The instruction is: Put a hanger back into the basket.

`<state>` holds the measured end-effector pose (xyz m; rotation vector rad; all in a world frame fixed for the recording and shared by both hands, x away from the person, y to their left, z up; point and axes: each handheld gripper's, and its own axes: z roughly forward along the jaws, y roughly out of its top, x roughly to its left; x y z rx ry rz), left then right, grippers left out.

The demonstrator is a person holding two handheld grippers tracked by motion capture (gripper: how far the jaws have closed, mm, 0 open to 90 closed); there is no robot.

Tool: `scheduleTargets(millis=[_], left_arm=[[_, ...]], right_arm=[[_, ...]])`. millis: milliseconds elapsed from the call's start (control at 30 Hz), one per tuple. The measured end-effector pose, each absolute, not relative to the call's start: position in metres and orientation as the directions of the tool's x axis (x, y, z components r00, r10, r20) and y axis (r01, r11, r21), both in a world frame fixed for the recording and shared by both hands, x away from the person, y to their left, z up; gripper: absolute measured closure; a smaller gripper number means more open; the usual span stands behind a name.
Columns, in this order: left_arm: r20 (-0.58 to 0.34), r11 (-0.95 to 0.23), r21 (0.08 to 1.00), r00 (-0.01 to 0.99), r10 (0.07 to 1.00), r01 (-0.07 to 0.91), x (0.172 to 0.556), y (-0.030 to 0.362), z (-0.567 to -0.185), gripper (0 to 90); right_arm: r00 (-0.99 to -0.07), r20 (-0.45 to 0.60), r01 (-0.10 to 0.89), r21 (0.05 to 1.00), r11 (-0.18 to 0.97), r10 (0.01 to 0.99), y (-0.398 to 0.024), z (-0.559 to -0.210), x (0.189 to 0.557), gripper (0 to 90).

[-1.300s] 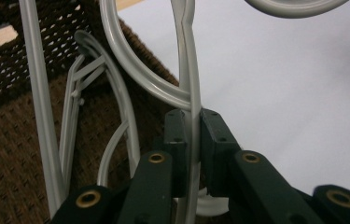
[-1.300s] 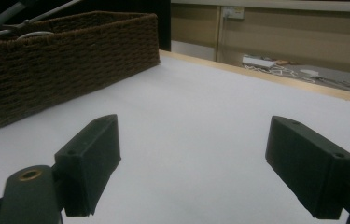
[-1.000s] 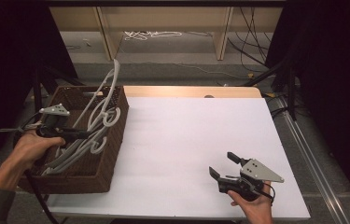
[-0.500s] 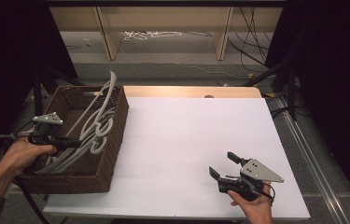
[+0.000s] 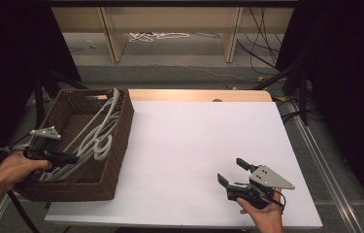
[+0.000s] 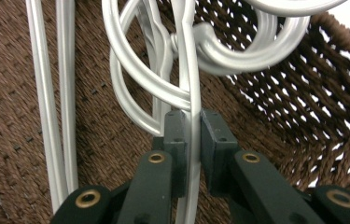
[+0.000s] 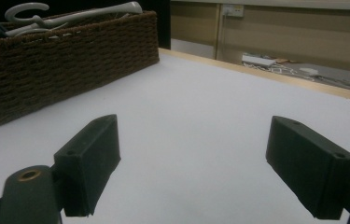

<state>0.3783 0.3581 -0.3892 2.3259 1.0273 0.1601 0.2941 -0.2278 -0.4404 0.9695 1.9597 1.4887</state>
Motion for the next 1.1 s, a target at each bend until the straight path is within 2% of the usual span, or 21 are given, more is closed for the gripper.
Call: scheduleTargets(millis=[133, 200, 267, 333, 533, 567, 667, 733, 900, 1100], left_arm=[[-0.122, -0.553, 0.538, 0.708, 0.695, 0.636, 0.380, 0.357, -0.393, 81.4], [-0.150, -0.518, 0.544, 0.683, 0.715, 0.661, 0.380, 0.354, -0.395, 81.3], [-0.130, -0.545, 0.528, 0.696, 0.706, 0.651, 0.381, 0.356, -0.395, 81.1], [-0.149, -0.509, 0.549, 0.677, 0.721, 0.663, 0.382, 0.354, -0.396, 81.1], [-0.136, -0.530, 0.524, 0.680, 0.720, 0.667, 0.383, 0.352, -0.397, 81.0], [-0.153, -0.506, 0.533, 0.665, 0.731, 0.678, 0.382, 0.351, -0.398, 81.0], [-0.127, -0.555, 0.499, 0.690, 0.713, 0.666, 0.384, 0.356, -0.396, 81.0], [-0.131, -0.541, 0.502, 0.678, 0.723, 0.675, 0.384, 0.357, -0.397, 80.5], [-0.109, -0.517, 0.537, 0.663, 0.741, 0.666, 0.381, 0.355, -0.392, 75.1], [-0.080, -0.472, 0.598, 0.635, 0.769, 0.647, 0.378, 0.351, -0.376, 59.6]], right_arm=[[-0.626, 0.034, 0.243, 0.958, 0.153, 0.779, -0.228, -0.441, 0.294, 18.4], [-0.626, 0.034, 0.242, 0.958, 0.152, 0.779, -0.228, -0.441, 0.294, 18.4], [-0.627, 0.034, 0.243, 0.958, 0.154, 0.778, -0.228, -0.441, 0.294, 18.4], [-0.625, 0.035, 0.243, 0.958, 0.152, 0.780, -0.228, -0.440, 0.294, 18.4], [-0.627, 0.033, 0.240, 0.959, 0.153, 0.778, -0.228, -0.440, 0.294, 18.5], [-0.627, 0.032, 0.240, 0.959, 0.153, 0.778, -0.228, -0.440, 0.294, 18.4], [-0.626, 0.032, 0.236, 0.960, 0.149, 0.779, -0.228, -0.440, 0.294, 18.5], [-0.629, 0.038, 0.235, 0.962, 0.142, 0.777, -0.228, -0.441, 0.294, 18.5], [-0.628, 0.031, 0.239, 0.959, 0.155, 0.778, -0.228, -0.440, 0.294, 18.5], [-0.627, 0.031, 0.240, 0.958, 0.155, 0.778, -0.228, -0.441, 0.294, 18.5]])
